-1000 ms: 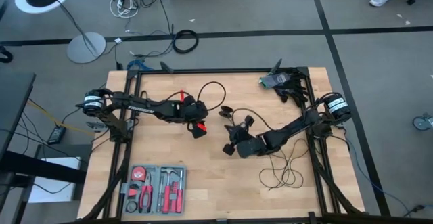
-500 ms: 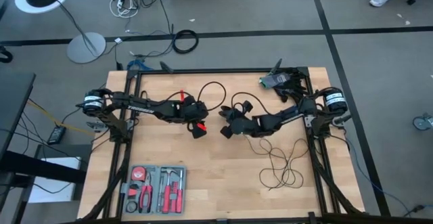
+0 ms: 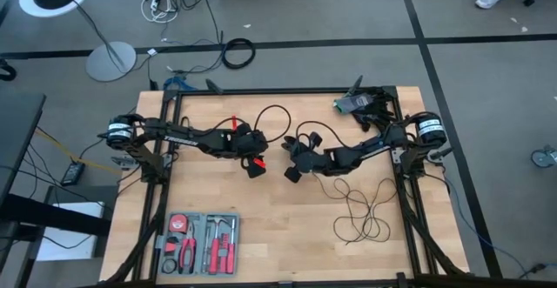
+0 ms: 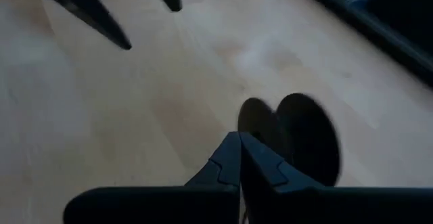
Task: Coil cords
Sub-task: Uncoil the black wire from the spool
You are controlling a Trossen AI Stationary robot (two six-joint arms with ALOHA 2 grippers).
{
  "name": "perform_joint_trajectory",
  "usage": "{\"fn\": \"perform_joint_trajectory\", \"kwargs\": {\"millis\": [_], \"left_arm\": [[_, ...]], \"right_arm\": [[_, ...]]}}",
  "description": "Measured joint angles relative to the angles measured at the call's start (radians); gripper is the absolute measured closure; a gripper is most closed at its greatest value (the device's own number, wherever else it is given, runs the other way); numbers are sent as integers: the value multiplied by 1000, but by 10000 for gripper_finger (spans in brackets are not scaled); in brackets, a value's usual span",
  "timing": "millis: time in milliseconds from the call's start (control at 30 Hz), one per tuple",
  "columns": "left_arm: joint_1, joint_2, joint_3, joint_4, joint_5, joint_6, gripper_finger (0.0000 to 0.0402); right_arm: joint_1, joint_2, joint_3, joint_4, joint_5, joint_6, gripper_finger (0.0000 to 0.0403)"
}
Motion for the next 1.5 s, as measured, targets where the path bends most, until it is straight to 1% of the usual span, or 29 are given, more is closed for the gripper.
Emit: {"fn": "perform_joint_trajectory", "kwargs": {"millis": [100,133,267,533,600,733,867,1000,1133,1233,1333,1400,1500], "left_arm": [[0,0,0,1,0,0,172],[0,0,0,3,0,0,172],[0,0,-1,16,0,1,172],[0,0,-52,85,11,3,172],[0,0,-69,100,20,2,172],[0,0,-74,111,30,-1,172],[0,0,-74,140,31,-2,172],[0,0,-74,146,39,-3,172],[0,0,-74,146,39,-3,172],[0,0,-74,162,46,-10,172],[0,0,-74,206,99,-13,172],[-4,0,-74,234,126,-12,172],[-13,0,-75,242,132,14,172]], "right_arm": [[8,0,0,25,96,-2,403],[8,0,0,36,110,-12,403],[-14,0,0,58,77,-45,403],[-61,0,0,35,73,-42,403],[-70,0,0,34,43,-42,403],[-85,0,0,1,-69,2,403],[-84,0,0,-13,-109,31,403],[-68,-1,2,-8,-176,29,403],[-50,-2,2,-2,-230,-18,403],[-37,-2,2,18,-257,-40,403],[-29,0,0,41,-290,-60,403],[-29,0,0,40,-296,-63,403],[-30,0,0,33,-292,-50,403]]}}
